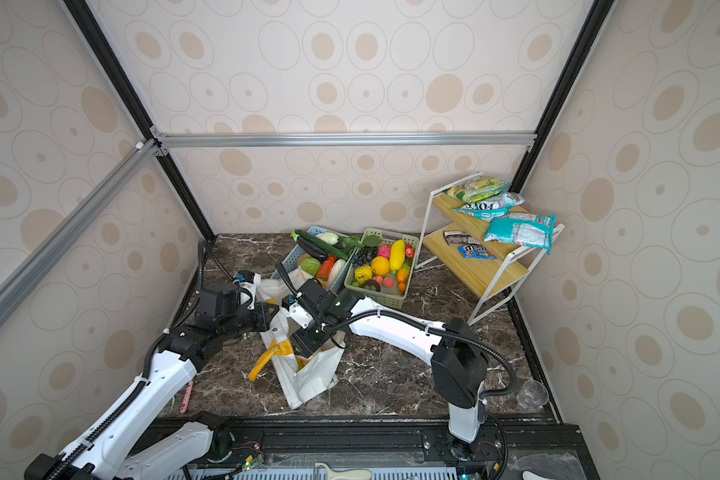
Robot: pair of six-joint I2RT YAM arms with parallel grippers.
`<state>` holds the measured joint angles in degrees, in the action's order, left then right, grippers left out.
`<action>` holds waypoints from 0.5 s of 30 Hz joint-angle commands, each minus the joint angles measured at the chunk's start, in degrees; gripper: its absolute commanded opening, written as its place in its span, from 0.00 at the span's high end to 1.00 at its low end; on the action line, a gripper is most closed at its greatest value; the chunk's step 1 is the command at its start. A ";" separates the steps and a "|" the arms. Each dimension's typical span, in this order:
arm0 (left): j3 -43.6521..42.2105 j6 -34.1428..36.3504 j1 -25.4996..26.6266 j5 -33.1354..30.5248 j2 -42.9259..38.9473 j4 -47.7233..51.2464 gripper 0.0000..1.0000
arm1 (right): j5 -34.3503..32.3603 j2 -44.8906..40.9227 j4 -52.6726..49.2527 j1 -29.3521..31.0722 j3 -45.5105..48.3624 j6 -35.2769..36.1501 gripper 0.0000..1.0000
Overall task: Place the food into the grocery bag and tie it
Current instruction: 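Lower the cream-coloured fruit deep into the bag while the left gripper holds the rim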
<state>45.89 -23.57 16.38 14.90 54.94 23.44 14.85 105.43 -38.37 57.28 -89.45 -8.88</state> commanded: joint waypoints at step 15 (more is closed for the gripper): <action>2.87 1.57 -0.39 -0.53 -1.87 0.23 1.00 | -1.05 4.91 -1.89 0.83 -2.31 1.34 0.38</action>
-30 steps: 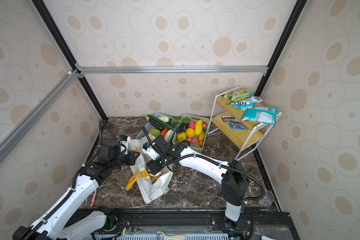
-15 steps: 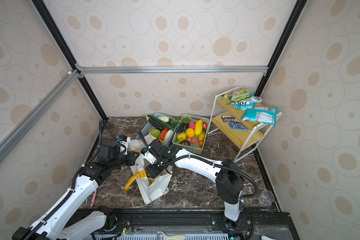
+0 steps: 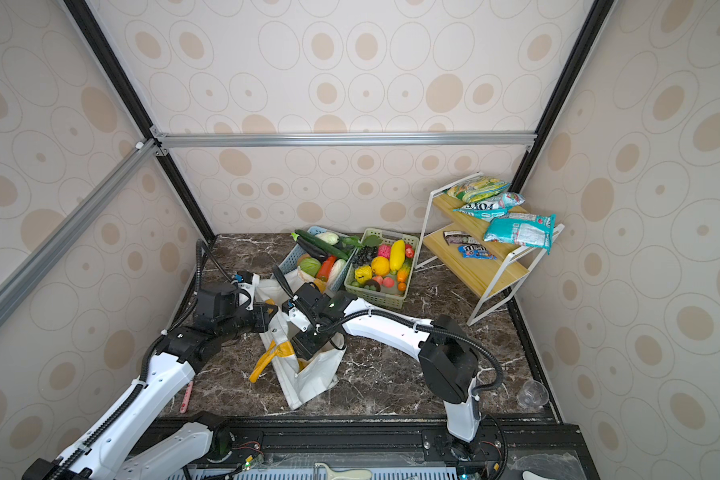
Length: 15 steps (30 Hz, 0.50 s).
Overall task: Place the food into the grocery bag and tie it
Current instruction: 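Lower the cream-coloured fruit deep into the bag while the left gripper holds the rim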
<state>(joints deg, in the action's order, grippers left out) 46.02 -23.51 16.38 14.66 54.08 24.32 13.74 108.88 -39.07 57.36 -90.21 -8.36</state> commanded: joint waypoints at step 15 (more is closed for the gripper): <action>3.12 1.31 -0.45 0.52 -2.24 -0.42 1.00 | 1.07 7.46 -1.97 0.65 -2.94 -1.24 0.38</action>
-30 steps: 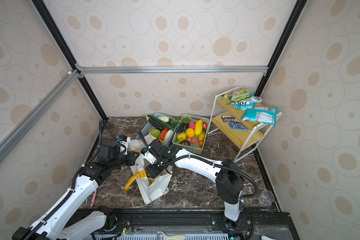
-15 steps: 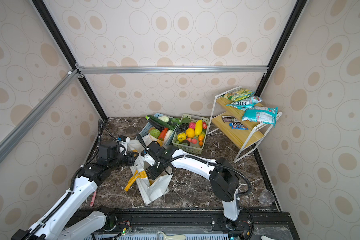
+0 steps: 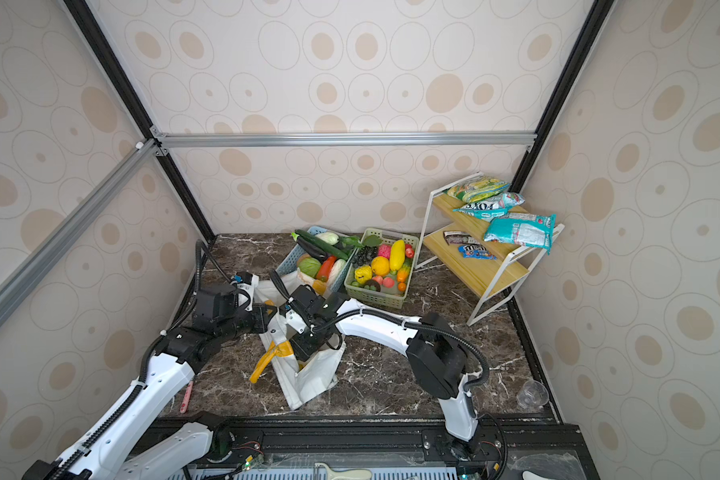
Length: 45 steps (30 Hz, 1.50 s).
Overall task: Place the food into the grocery bag and tie it
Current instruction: 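Lower the cream-coloured fruit deep into the bag while the left gripper holds the rim, then open the right gripper to release the cream-coloured fruit and lift out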
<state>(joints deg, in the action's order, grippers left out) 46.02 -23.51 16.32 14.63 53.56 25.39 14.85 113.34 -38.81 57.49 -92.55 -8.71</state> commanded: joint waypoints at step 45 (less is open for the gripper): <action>2.46 0.95 -0.33 -0.55 -1.51 -1.99 1.00 | 3.00 1.55 4.11 -2.53 1.47 -14.61 0.17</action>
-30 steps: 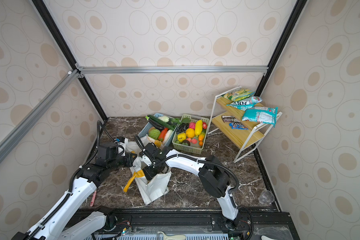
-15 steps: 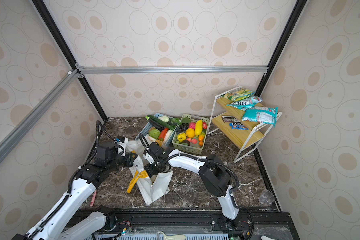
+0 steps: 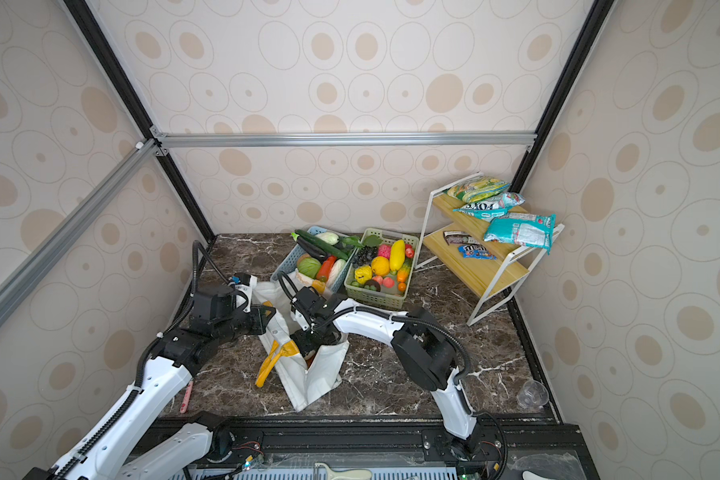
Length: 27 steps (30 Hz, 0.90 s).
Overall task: Place the food into the grocery bag and tie it
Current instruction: 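Open the right gripper to release the cream-coloured fruit and lift out, then move the right gripper back over the green fruit basket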
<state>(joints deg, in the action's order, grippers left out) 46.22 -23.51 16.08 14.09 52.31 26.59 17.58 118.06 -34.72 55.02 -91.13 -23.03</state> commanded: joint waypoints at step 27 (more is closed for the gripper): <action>3.66 2.05 -0.06 -0.13 0.78 -2.50 1.00 | -8.98 -29.54 4.13 -14.25 6.75 1.42 0.15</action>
<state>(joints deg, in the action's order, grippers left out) 46.59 -23.11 16.05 14.02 53.10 26.22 11.60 90.59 -30.48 43.83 -87.18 -21.43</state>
